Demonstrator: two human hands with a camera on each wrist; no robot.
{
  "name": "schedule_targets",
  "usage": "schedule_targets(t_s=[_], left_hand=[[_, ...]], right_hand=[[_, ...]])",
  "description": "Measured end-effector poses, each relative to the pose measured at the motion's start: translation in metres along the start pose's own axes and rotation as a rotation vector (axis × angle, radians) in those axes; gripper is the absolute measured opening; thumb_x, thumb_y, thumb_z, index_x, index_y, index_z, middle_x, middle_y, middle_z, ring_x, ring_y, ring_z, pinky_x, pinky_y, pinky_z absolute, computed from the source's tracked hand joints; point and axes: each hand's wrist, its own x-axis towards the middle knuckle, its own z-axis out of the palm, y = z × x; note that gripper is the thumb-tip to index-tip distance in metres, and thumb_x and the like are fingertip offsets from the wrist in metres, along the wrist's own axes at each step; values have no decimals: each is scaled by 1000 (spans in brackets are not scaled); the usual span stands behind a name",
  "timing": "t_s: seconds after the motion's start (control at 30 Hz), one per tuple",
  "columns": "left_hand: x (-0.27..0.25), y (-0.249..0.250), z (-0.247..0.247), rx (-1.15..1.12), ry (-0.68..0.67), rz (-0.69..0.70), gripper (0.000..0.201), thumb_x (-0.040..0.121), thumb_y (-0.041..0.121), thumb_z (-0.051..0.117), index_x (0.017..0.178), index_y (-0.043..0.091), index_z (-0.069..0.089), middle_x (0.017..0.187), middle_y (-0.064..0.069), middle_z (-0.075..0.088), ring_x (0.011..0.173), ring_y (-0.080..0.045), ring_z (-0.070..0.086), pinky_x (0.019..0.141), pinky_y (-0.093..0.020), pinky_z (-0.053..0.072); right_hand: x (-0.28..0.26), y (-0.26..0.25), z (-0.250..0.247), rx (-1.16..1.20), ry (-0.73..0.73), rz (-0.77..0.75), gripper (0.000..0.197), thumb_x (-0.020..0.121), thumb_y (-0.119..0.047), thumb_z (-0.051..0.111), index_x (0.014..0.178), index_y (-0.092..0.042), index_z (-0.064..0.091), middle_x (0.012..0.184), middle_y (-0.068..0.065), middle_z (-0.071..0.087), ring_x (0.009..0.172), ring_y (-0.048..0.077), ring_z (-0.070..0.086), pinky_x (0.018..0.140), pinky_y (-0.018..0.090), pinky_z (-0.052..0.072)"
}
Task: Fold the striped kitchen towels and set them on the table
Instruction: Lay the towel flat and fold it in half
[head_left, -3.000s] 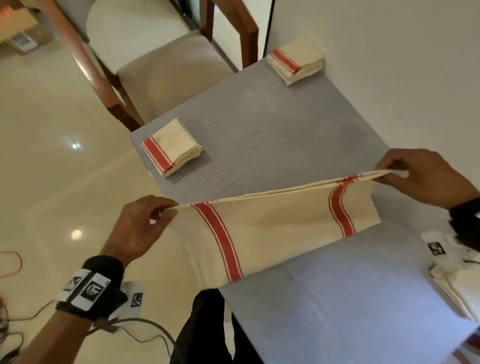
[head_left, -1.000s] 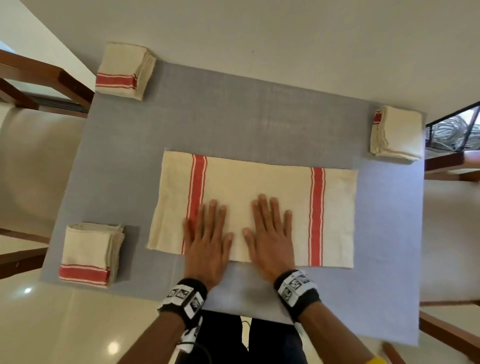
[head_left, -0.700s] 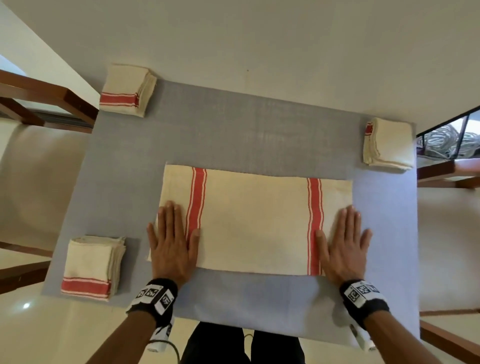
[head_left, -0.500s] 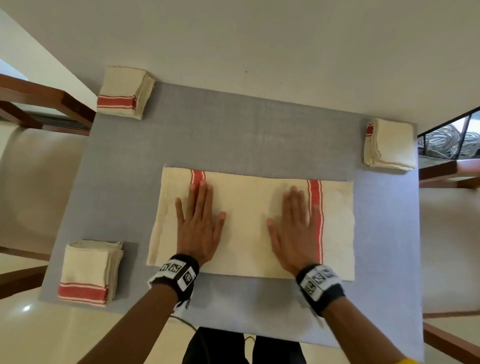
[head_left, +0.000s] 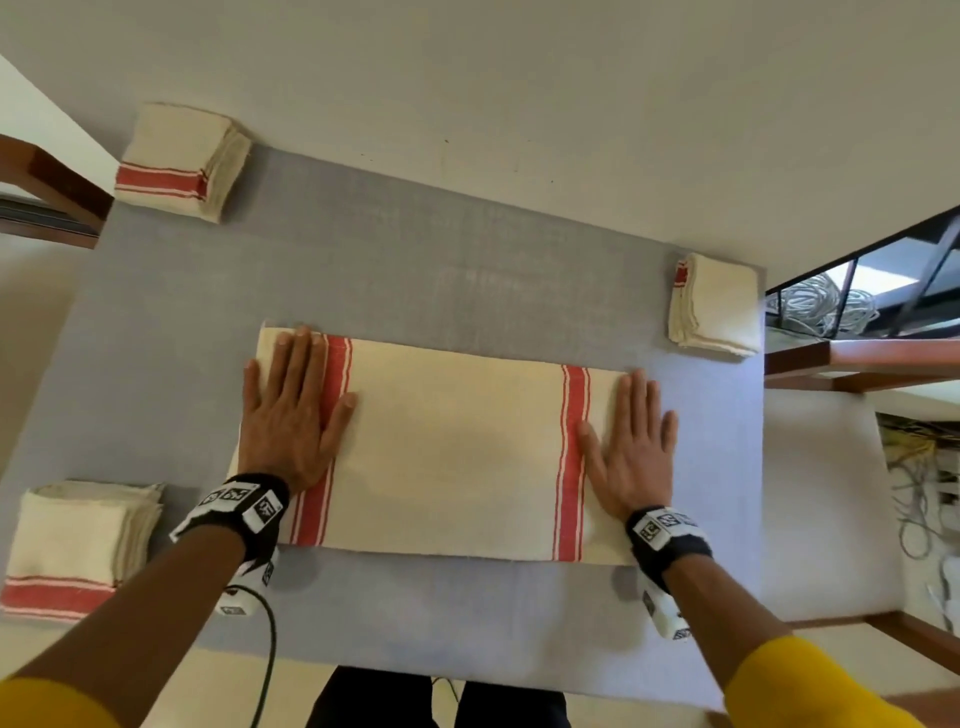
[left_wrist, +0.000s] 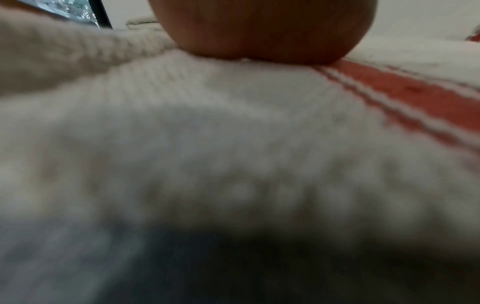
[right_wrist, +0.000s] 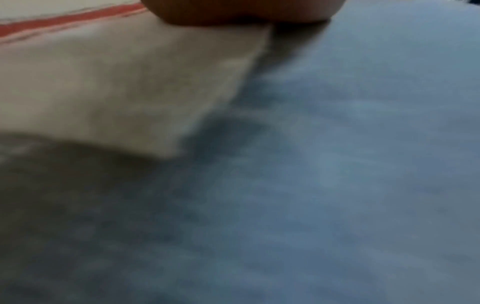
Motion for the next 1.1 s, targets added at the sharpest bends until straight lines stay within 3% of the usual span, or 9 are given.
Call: schedule_targets(t_s=[0.1,0.2,0.33,0.43,0.53,0.63,0.77,0.93,1.1], left_hand=[[-4,10,-2,-40,18,-63,79,103,62,12,165,17,-4,174,-3,-10,160,-25,-10,125,-64,-3],[-26,62,-1,-81,35,-3,78,102,60,25,166,19,10,174,-6,0,161,-29,-2,125,-59,-11],[-102,186,31,-174,-28,361,58,97,56,50,149,30,48,155,-9,47,141,-34,47,121,-56,19],[-144,276,51,-201,-154,514,51,92,49,62,138,32,51,135,-4,56,122,-27,55,105,-44,27],[-154,331,63,-243,-194,466,51,91,37,64,138,29,47,126,-1,52,110,-25,53,94,-42,42],[-150,352,68,-253,-189,372,59,83,19,75,135,26,49,116,1,51,99,-23,50,82,-38,49],[-142,359,64,-303,-235,259,84,61,-8,78,134,21,49,109,-1,49,95,-22,49,77,-35,49],[-138,361,38,-401,-200,238,57,81,-2,73,127,23,48,103,0,48,86,-19,49,66,-31,46],[-140,358,6,-477,-88,245,24,94,12,62,114,23,52,106,3,51,90,-15,51,79,-31,54]], right_hand=[[6,30,-11,52,-1,36,86,102,-68,21,165,-19,-9,173,-3,-16,159,16,-16,129,55,2],[11,37,-29,153,44,24,83,103,-60,42,165,-12,13,172,11,13,159,28,12,128,53,16],[-7,32,-58,412,23,126,57,101,-41,60,148,-11,48,130,11,61,117,27,57,101,40,48],[-36,46,-67,497,-103,222,31,101,-39,61,119,-15,71,105,2,75,94,17,68,84,29,50],[-57,76,-62,706,-265,356,24,100,-34,63,97,-13,76,87,5,79,84,23,76,83,40,62],[-70,91,-63,956,-410,491,28,103,-26,63,99,-1,76,92,19,78,80,28,76,82,43,64],[-75,98,-69,1030,-474,475,32,103,-28,62,105,1,75,97,24,76,90,37,76,91,48,62],[-67,85,-77,1073,-528,464,43,99,-41,65,105,1,75,99,24,77,93,36,76,83,44,64],[-38,57,-83,1186,-468,457,44,93,-41,75,112,-3,68,91,12,77,79,24,76,63,28,60]])
